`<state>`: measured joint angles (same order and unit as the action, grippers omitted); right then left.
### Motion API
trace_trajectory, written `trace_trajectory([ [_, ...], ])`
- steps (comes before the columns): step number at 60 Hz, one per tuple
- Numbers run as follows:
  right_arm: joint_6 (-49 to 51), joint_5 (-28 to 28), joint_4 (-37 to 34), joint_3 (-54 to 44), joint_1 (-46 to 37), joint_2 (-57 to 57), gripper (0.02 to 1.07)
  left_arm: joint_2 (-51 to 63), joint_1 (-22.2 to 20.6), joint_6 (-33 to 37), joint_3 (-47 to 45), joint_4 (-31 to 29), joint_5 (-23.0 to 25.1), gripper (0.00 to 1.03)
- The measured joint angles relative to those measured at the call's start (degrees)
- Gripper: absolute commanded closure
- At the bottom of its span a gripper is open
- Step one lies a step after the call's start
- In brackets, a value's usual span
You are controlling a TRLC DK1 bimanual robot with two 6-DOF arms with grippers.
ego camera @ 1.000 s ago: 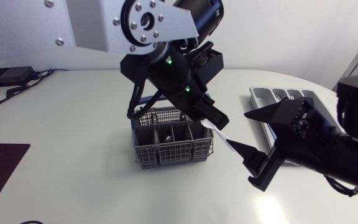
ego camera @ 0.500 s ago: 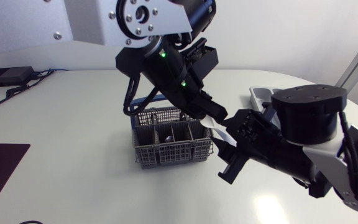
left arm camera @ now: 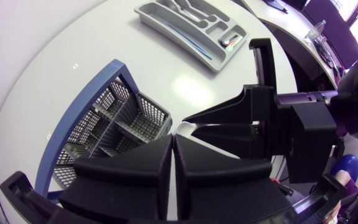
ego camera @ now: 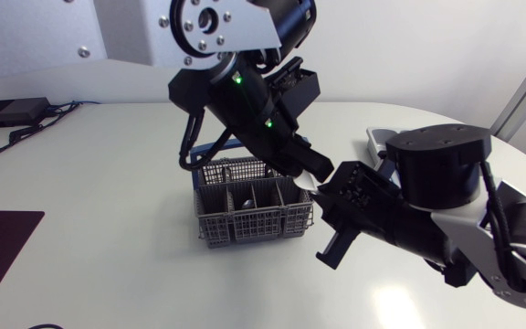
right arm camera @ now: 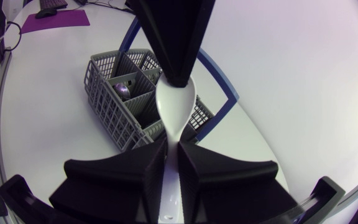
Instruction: Unload the cutlery basket into the drawer organizer.
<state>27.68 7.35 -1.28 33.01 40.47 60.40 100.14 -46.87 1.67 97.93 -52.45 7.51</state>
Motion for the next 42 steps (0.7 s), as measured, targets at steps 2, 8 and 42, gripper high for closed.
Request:
trace_trajectory([
  [2, 0.0, 0.0, -0.2, 0.0, 0.0, 0.0, 0.99, 0.0, 0.0, 0.0, 0.0, 0.0, 0.0, 1.0],
  [8, 0.0, 0.0, -0.2, 0.3, 0.0, 0.0, 1.0, 0.0, 0.0, 0.0, 0.0, 0.0, 0.0, 1.0],
  [42, 1.0, 0.0, -2.0, 0.3, 0.5, -0.1, 1.0, 0.0, 1.2, -0.2, 1.8, -0.2, 0.2, 0.52],
])
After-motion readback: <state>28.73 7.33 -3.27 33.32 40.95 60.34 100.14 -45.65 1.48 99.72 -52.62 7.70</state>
